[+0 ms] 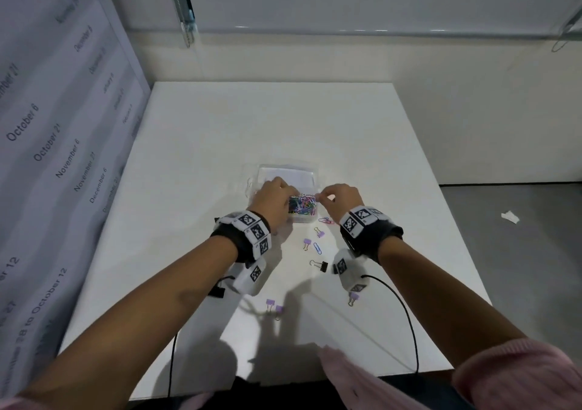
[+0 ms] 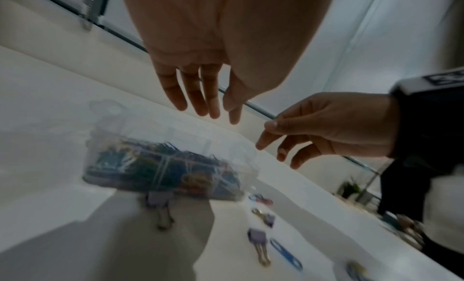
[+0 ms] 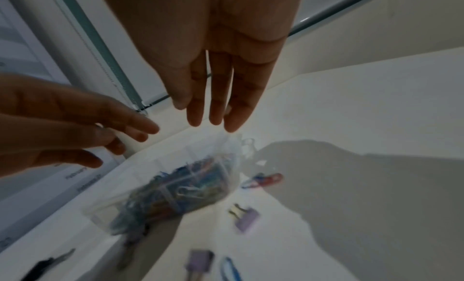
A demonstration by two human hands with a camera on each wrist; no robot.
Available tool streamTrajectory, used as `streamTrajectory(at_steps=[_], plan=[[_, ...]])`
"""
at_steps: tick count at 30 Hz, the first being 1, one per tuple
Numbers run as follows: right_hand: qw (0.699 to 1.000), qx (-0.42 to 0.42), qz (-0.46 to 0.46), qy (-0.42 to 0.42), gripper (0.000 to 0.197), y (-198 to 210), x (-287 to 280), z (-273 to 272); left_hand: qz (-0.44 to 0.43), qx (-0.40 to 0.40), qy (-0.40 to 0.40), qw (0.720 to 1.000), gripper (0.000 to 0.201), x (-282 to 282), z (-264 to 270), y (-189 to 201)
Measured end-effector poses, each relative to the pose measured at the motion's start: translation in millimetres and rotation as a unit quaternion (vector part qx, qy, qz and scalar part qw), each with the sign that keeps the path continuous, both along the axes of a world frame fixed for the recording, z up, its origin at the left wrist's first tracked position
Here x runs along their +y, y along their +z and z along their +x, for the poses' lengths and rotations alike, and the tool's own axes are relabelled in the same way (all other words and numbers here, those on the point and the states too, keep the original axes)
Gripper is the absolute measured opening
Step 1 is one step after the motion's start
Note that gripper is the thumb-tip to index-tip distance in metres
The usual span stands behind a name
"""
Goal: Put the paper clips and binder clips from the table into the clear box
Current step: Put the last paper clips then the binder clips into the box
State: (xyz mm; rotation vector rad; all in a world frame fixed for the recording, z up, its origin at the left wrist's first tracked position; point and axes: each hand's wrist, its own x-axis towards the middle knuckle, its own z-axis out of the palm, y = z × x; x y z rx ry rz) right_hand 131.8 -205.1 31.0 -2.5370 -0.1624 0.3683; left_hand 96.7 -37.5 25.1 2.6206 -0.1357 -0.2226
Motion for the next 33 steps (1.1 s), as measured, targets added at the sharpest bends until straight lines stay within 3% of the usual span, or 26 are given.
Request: streamTrajectory(at_steps=[5,10,14,16,18,22,33], plan=[[0.998,0.025,-0.049,0.011,0.015,-29.9,-39.3,-13.4,0.016,0.012,-0.135,0.991,0.028,-25.4,-25.3,-22.9],[0.991,0.055,-0.093,0.082,0.035,-39.1,-38.7,-12.9,0.085,0.013,-0.21,0.974,0.029,-44.9,-38.8,-50.8],[0.983,0.063,-0.127,0.121,0.044,-44.2,-26.6,-6.5,0.093,-0.023,-0.218,0.971,0.021,-43.6,-43.7,-62.1],[0.979,0.065,-0.136,0.134,0.04,-45.7,-23.1,-5.6,0.088,-0.031,-0.232,0.968,0.013,-40.4,-45.2,-69.2],[0.98,0.06,-0.136,0.133,0.031,-46.4,-21.1,-5.8,0.08,-0.044,-0.229,0.969,0.018,-38.2,-46.8,-73.5],[0.982,0.053,-0.132,0.127,0.022,-45.8,-24.9,-8.1,0.062,0.011,-0.181,0.981,0.015,-39.2,-46.8,-64.2],[0.987,0.042,-0.126,0.091,0.024,-37.9,-32.1,-8.4,0.142,0.067,-0.198,0.968,0.013,-40.2,-46.4,-65.7]])
